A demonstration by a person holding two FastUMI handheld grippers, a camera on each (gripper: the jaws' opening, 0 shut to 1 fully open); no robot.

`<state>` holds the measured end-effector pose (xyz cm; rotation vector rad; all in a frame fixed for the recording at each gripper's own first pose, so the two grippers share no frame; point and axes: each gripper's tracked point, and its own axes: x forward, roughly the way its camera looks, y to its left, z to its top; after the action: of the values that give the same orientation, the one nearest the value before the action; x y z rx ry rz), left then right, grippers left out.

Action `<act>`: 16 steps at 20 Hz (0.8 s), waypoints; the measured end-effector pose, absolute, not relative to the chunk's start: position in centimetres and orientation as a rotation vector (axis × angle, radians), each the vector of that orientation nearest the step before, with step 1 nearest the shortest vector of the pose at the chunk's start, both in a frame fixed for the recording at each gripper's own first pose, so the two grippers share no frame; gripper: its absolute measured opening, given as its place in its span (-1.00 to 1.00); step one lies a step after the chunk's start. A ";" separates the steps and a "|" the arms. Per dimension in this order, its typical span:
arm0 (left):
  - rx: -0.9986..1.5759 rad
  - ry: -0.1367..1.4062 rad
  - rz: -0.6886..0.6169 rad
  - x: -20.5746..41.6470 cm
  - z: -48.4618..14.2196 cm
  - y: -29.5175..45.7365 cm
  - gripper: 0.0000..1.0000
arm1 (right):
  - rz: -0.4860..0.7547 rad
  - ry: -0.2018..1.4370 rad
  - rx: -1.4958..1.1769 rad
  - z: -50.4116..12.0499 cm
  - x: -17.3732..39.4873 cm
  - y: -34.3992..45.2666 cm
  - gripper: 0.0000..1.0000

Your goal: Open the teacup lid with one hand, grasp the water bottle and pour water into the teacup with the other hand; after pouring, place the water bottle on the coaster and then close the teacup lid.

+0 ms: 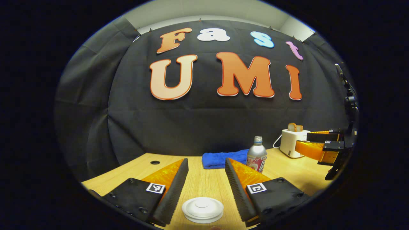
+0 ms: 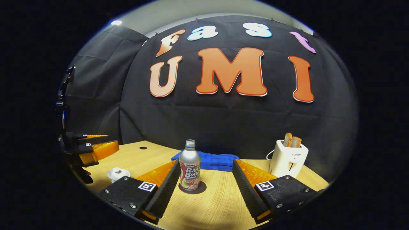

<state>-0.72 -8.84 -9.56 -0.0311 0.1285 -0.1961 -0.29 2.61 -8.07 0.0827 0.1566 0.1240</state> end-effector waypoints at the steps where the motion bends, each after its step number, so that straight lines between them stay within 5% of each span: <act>1: -0.031 0.107 -0.198 -0.8 -8.5 -9.1 0.63 | 0.115 0.136 0.084 -7.2 -0.5 2.5 0.95; 9: -0.053 0.038 -0.188 -1.8 -4.2 -9.2 0.93 | 0.039 -0.001 0.062 -2.2 -3.1 0.2 0.94; 11: -0.056 0.035 -0.192 -2.1 -3.5 -9.1 0.75 | 0.025 -0.003 0.055 -1.7 -3.7 -0.4 0.94; 16: -0.085 0.028 -0.171 -2.5 -2.1 -7.7 0.84 | -0.016 -0.006 0.033 -0.9 -5.0 -1.9 0.94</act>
<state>-2.46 -7.67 -2.11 -0.0852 0.0281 -0.1708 -5.02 -1.91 -0.95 0.0329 -0.0064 -0.0161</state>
